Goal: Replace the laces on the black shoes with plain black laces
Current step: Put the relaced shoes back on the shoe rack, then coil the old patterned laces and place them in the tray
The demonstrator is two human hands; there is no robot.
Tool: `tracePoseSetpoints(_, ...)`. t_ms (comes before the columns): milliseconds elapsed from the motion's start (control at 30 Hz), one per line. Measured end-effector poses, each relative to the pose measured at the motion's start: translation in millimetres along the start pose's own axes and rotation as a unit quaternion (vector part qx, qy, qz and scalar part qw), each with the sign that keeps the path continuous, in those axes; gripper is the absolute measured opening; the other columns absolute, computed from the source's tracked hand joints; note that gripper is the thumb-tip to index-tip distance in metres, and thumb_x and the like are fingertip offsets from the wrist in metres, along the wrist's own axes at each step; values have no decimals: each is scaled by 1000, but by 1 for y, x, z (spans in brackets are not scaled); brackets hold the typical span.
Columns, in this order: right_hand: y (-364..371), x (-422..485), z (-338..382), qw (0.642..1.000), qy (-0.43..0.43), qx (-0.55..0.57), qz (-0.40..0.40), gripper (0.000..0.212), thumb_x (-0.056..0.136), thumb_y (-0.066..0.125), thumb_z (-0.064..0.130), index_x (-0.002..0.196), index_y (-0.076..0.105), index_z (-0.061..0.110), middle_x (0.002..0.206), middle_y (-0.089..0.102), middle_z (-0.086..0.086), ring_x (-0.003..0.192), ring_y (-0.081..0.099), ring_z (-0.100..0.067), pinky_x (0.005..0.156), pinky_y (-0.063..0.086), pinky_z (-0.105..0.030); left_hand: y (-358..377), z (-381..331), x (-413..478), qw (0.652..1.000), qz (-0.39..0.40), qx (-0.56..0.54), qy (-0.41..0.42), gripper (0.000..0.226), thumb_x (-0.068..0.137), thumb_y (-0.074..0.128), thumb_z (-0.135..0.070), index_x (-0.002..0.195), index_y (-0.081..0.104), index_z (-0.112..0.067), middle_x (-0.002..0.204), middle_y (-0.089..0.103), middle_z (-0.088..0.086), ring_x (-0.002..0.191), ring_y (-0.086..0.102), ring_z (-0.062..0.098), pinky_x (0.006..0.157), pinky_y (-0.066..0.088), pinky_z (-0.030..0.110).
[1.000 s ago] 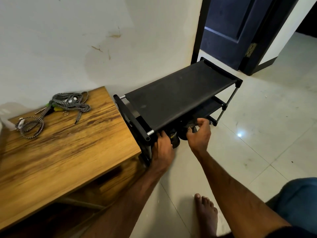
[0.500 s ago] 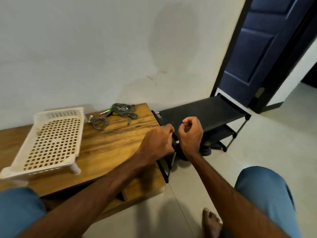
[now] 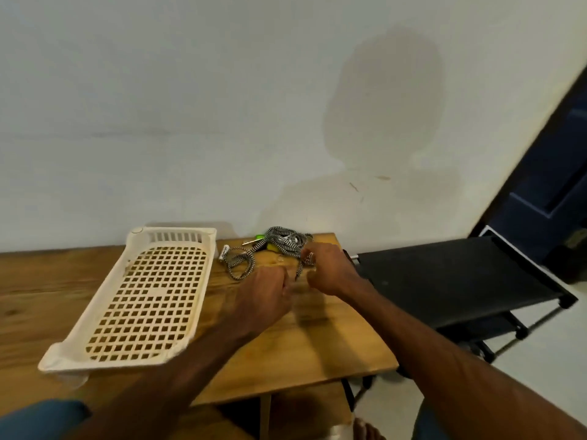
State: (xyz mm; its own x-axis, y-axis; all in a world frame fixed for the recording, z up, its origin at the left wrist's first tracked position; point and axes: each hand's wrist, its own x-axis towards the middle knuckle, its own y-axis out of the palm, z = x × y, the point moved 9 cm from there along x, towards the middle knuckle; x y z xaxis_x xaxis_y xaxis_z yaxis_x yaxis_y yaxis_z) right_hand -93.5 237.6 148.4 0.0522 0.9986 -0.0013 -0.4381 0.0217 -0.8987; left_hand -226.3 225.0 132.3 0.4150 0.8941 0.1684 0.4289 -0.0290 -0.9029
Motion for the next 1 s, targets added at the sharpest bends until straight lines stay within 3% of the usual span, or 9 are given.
tracePoseSetpoints(167,18,38,2,990,-60,-119,45,41,86,72,7,124,69,23,126,61,-10,114,61,-31,90,54,-38,14,19,24,1000,29,5,-2,8,88,63,-18,92,69,-22,89,70,-6,84,66,15,76,59,36)
tracePoseSetpoints(300,25,36,-8,985,-49,-154,62,23,93,71,19,116,73,21,120,67,-10,107,65,-29,82,51,-34,14,23,30,998,57,-7,5,7,85,66,-23,90,71,-25,89,70,-10,86,66,11,74,56,30)
tracePoseSetpoints(433,13,13,-11,984,-46,-157,72,28,93,71,28,118,73,16,122,61,-14,115,56,-30,91,49,-36,1,13,27,997,34,-68,12,16,89,71,-28,104,68,-26,100,68,-12,91,63,8,76,52,25)
tracePoseSetpoints(567,-19,-18,-4,997,-52,18,56,4,88,75,29,88,79,26,106,70,-5,104,60,-20,76,49,-28,-30,-23,28,980,20,-181,75,27,97,65,-23,124,68,-18,108,71,-9,91,65,-1,75,44,5)
tracePoseSetpoints(633,-38,-31,0,991,-53,121,20,18,93,70,36,79,75,25,99,74,3,97,65,-12,72,49,-24,-47,-38,27,965,35,-232,115,23,101,61,-18,119,74,-16,100,75,-8,81,68,-4,72,48,4)
tracePoseSetpoints(733,-51,-40,10,981,-78,178,18,41,97,63,47,81,74,11,83,75,0,84,70,-13,79,55,-41,-58,-42,24,937,88,-318,112,20,102,61,-15,113,77,-9,78,77,-3,67,73,10,65,60,24)
tracePoseSetpoints(833,-53,-41,12,960,-76,260,67,33,97,65,39,83,76,11,80,75,-6,80,70,-19,80,55,-39,-65,-32,26,918,104,-373,86,17,97,65,-12,109,77,-7,80,78,2,69,74,14,66,60,25)
tracePoseSetpoints(900,-59,-39,9,927,-66,356,94,24,99,63,31,91,76,12,83,76,-11,84,73,-25,90,57,-39,-74,-17,33,916,76,-390,57,15,95,68,-9,107,77,-10,84,79,2,70,74,13,66,59,22)
tracePoseSetpoints(1000,-68,-32,-4,891,-37,443,90,19,96,71,25,99,73,7,61,61,-7,57,61,-21,89,60,-52,-90,27,43,930,-40,-363,-23,12,95,68,-9,102,77,-15,79,79,-1,67,73,9,66,60,23)
